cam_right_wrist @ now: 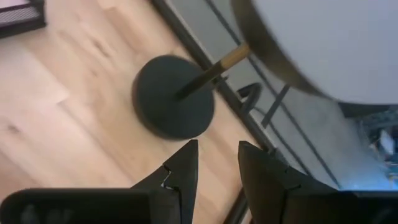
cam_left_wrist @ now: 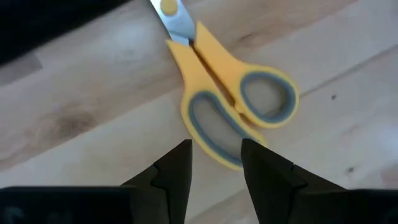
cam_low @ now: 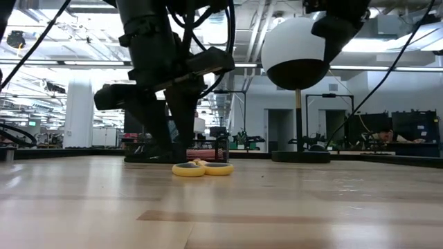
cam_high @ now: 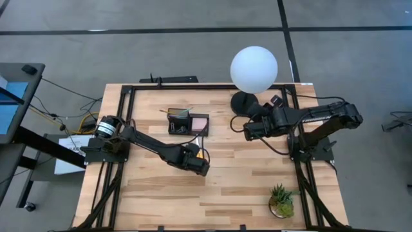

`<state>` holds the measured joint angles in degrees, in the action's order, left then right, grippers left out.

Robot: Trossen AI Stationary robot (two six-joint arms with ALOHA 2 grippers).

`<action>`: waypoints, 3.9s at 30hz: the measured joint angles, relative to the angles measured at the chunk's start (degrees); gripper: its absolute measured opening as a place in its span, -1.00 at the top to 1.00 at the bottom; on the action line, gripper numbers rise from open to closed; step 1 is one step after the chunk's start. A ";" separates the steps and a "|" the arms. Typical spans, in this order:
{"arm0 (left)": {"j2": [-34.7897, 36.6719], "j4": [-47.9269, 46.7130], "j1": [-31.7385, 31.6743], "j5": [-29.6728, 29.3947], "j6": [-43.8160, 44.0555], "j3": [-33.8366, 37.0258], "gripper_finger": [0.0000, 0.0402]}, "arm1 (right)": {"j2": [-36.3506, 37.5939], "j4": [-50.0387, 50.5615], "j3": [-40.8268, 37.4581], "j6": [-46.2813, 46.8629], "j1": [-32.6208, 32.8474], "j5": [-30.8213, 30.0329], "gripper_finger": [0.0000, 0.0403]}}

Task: Pick and place office supplies into organizer
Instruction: Put the yellow scissors into the black desk organizer

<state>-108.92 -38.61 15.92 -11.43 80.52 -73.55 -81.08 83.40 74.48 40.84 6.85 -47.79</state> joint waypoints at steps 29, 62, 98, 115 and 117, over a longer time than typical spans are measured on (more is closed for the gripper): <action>-0.07 8.56 -0.49 -1.90 8.36 4.84 0.34 | 0.00 -3.13 0.00 0.83 0.00 2.76 0.46; -4.14 -4.52 -3.85 4.20 -0.22 -4.66 0.48 | -0.02 -4.64 0.02 0.71 0.00 2.43 0.46; -9.35 -8.50 -4.95 7.59 -5.67 -7.94 0.29 | -0.02 -4.66 0.00 0.72 0.00 2.32 0.46; -9.35 -17.25 -9.97 9.81 -25.06 -7.79 0.96 | -0.02 -4.64 0.00 0.72 0.00 2.32 0.46; -9.35 -17.97 -10.80 10.51 -27.07 -7.79 0.96 | -0.02 -4.62 0.01 0.72 0.01 2.31 0.46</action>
<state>-118.27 -56.58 5.11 -0.92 53.44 -81.34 -81.10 78.77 74.48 41.56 6.86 -45.48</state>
